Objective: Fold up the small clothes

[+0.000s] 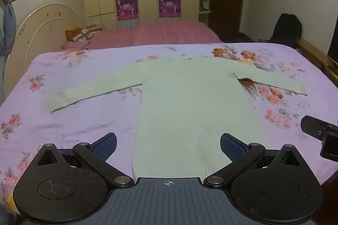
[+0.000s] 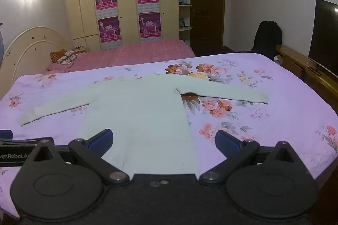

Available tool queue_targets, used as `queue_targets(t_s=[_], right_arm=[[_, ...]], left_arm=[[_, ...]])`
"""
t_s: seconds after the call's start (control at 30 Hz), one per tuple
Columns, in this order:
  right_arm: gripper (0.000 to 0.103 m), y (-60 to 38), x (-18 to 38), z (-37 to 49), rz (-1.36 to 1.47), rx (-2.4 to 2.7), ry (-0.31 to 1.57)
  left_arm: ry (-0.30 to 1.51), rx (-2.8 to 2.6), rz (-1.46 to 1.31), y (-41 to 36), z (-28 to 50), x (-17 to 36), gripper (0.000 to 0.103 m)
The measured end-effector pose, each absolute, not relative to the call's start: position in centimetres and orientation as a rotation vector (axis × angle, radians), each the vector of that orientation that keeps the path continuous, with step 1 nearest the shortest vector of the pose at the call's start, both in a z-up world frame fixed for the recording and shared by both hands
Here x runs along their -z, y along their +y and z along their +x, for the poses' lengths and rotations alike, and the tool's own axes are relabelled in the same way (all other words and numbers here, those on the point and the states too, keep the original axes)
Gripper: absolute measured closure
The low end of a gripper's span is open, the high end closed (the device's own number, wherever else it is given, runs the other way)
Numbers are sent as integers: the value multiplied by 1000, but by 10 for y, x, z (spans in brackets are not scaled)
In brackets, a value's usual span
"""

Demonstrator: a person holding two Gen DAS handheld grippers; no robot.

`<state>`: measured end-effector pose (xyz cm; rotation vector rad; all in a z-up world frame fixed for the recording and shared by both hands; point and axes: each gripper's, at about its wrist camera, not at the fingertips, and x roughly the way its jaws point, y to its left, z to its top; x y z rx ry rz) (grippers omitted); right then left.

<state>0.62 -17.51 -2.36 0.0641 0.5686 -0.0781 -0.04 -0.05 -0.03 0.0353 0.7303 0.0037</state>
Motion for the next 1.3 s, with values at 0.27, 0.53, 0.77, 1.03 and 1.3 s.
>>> queue_targets(t_s=[0.27, 0.53, 0.77, 1.03, 1.3], right_arm=[[1, -174, 24, 8, 70, 71, 570], [1, -174, 25, 8, 67, 77, 569], [1, -175, 23, 9, 66, 89, 566], [1, -175, 22, 9, 67, 94, 564], [1, -174, 24, 8, 62, 86, 577]], left_arm=[[735, -5, 34, 3, 5, 1, 0], [735, -20, 22, 4, 6, 4, 0], [733, -15, 24, 3, 6, 5, 0], [743, -8, 22, 3, 5, 3, 0], [770, 3, 31, -1, 2, 6, 0]])
